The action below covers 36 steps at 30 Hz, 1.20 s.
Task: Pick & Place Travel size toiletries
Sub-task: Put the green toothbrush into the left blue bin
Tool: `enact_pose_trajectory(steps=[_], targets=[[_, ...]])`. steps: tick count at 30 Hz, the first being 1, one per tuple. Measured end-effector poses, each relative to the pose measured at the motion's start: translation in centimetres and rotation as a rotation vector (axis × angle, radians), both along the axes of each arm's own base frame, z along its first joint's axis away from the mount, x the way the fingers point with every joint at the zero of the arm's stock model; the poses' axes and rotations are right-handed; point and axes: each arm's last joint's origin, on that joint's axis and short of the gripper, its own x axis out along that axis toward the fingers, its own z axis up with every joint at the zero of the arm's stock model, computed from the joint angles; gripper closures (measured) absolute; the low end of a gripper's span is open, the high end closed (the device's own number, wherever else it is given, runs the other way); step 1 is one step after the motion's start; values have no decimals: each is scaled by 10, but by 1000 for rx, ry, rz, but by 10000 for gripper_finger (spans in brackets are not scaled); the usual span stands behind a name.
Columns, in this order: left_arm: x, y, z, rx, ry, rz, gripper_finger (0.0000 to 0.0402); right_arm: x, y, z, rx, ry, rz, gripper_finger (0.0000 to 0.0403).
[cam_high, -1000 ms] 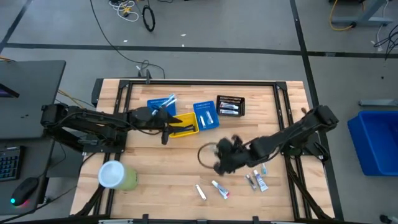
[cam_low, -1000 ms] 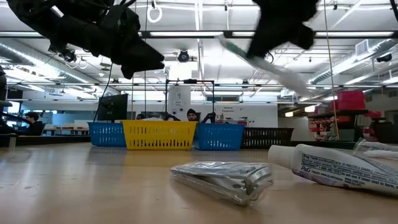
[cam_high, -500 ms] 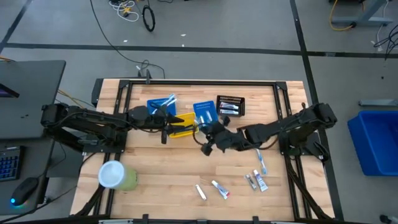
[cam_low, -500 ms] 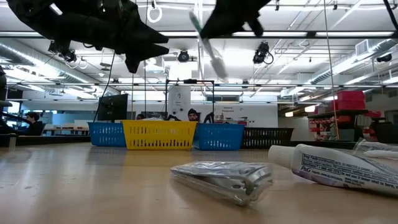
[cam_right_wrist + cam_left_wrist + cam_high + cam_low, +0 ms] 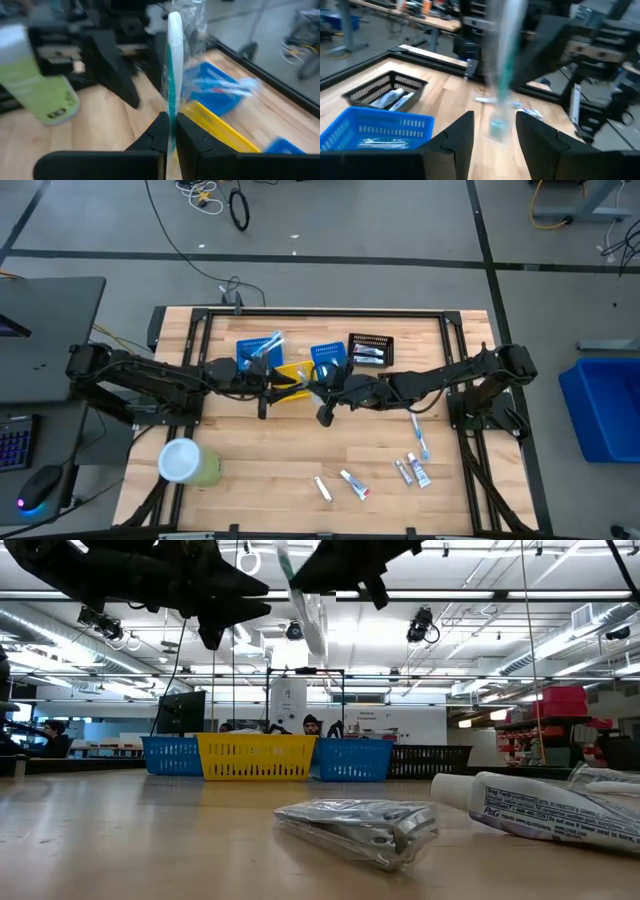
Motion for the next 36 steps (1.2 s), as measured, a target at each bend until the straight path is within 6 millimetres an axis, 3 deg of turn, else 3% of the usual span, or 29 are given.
enact_pose_trajectory(steps=[14, 28, 36], targets=[[0, -10, 1, -30, -14, 62, 248, 2, -7, -3, 12, -129, 10, 378], [30, -13, -26, -18, -73, 28, 248, 2, -11, -4, 13, -120, 8, 378], [33, -13, -20, 13, -155, 31, 250, 2, -11, -5, 12, -113, 8, 378]])
